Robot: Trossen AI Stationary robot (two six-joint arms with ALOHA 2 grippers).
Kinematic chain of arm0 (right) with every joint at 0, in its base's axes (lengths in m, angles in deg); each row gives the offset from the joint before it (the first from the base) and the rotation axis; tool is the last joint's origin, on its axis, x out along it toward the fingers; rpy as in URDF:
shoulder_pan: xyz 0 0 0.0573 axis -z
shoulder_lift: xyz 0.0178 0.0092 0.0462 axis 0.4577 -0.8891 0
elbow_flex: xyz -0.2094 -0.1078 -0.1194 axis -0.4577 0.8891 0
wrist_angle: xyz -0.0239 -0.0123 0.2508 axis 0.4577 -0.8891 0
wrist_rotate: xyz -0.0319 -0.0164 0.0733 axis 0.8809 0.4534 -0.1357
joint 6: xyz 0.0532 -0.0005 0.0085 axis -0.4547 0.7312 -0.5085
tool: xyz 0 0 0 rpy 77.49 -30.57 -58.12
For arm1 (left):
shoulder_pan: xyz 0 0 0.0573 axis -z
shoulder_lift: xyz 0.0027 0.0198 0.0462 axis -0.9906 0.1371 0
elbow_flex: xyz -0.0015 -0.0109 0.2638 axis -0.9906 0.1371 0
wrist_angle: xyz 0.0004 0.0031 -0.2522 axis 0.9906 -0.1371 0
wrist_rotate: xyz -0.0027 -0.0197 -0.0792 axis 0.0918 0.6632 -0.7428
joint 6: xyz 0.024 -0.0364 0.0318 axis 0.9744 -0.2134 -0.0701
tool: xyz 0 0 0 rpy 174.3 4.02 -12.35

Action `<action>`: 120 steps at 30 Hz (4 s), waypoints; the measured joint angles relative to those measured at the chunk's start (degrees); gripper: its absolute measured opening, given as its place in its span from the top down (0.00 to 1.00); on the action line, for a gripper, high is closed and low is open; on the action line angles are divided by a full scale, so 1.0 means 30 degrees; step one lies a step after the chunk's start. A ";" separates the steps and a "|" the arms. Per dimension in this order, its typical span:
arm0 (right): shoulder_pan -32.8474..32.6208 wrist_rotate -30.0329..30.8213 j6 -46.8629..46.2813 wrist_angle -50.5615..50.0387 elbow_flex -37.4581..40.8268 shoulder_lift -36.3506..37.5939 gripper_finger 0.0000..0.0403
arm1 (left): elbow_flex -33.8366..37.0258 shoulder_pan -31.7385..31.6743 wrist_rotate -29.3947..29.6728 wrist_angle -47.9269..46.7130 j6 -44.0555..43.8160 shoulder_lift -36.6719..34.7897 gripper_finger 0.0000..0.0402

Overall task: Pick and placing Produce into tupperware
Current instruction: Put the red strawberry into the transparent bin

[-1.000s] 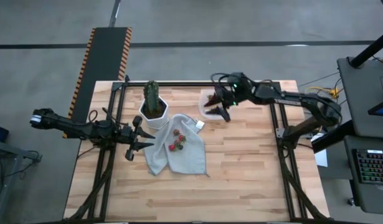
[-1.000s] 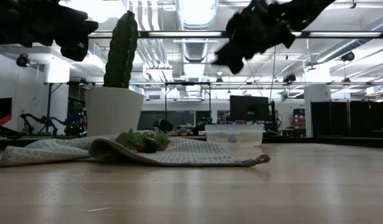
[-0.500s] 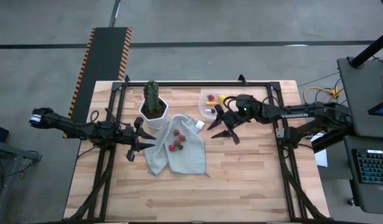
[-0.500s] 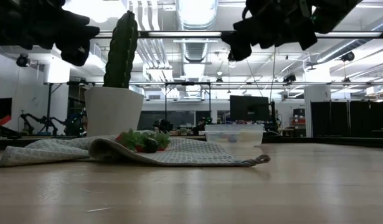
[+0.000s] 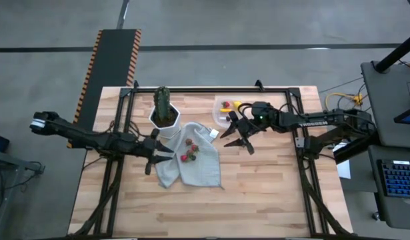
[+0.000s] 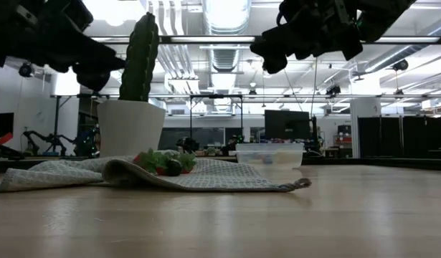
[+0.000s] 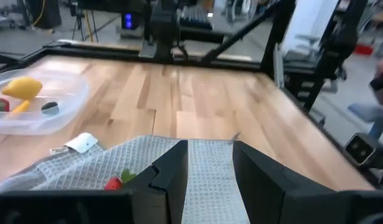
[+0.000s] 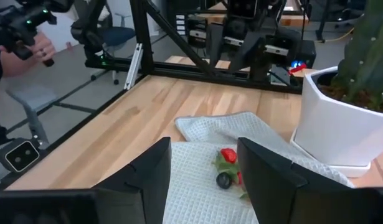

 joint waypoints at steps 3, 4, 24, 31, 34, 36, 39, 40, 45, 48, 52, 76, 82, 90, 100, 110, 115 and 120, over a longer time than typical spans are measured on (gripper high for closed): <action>0.0000 0.0000 -0.0007 -0.0013 0.0000 -0.0035 0.56 | -0.1501 0.0282 0.0329 -0.1870 0.0136 0.1701 0.72; 0.0000 0.0000 0.0000 -0.0027 0.0000 -0.0042 0.56 | -0.2132 0.0381 0.0624 -0.3046 0.0120 0.2288 0.72; 0.0000 -0.0022 0.0067 -0.0188 0.0000 -0.0042 0.58 | -0.7742 0.0488 0.1637 -0.9478 0.1787 1.1605 0.72; 0.0000 -0.0029 0.0131 -0.0188 0.0000 -0.0049 0.57 | -0.8765 0.0488 0.2238 -1.0118 0.3264 1.3088 0.72; 0.0000 -0.0036 0.0139 -0.0195 0.0000 -0.0049 0.58 | -0.9251 0.0488 0.2260 -1.1077 0.3109 1.3307 0.71; 0.0000 -0.0036 0.0146 -0.0189 0.0000 -0.0049 0.57 | -0.9391 0.0488 0.2227 -1.1450 0.3071 1.3300 0.70; 0.0000 -0.0044 0.0139 -0.0203 0.0000 -0.0049 0.57 | -0.9406 0.0488 0.2209 -1.1444 0.3257 1.3060 0.66; 0.0000 -0.0044 0.0139 -0.0210 0.0000 -0.0049 0.56 | -0.9406 0.0481 0.2224 -1.1451 0.3478 1.2983 0.65; 0.0000 -0.0044 0.0142 -0.0217 0.0000 -0.0049 0.57 | -0.9406 0.0473 0.2238 -1.1417 0.3725 1.2810 0.57; 0.0000 -0.0051 0.0147 -0.0217 0.0000 -0.0049 0.58 | -0.9406 0.0434 0.2260 -1.1295 0.3725 1.3019 0.55; 0.0000 -0.0051 0.0124 -0.0217 0.0000 -0.0049 0.57 | -0.9406 0.0270 0.2687 -1.0605 0.3823 1.3454 0.55; 0.0000 -0.0051 0.0000 -0.0341 0.0000 -0.0057 0.58 | -0.9436 0.0102 0.3608 -0.9776 0.4162 1.6027 0.55; 0.0000 -0.0051 0.0007 -0.0341 0.0000 -0.0057 0.58 | -0.9436 0.0036 0.3957 -0.9748 0.4160 1.5956 0.55; 0.0000 -0.0051 0.0007 -0.0341 0.0000 -0.0057 0.59 | -0.9436 0.0021 0.4315 -0.9746 0.4155 1.5894 0.60; 0.0004 -0.0051 0.0015 -0.0341 0.0000 -0.0057 0.60 | -0.9436 0.0021 0.4169 -0.9717 0.4096 1.5890 0.72; 0.0002 -0.0051 0.0019 -0.0343 0.0000 -0.0057 0.60 | -0.9436 0.0021 0.4141 -0.9711 0.4045 1.5883 0.73; 0.0000 -0.0051 0.0015 -0.0344 0.0000 -0.0057 0.60 | -0.9436 0.0021 0.4137 -0.9706 0.4041 1.5878 0.74; 0.0003 -0.0051 0.0018 -0.0351 0.0000 -0.0057 0.60 | -0.9436 0.0036 0.4067 -0.9741 0.4016 1.5582 0.81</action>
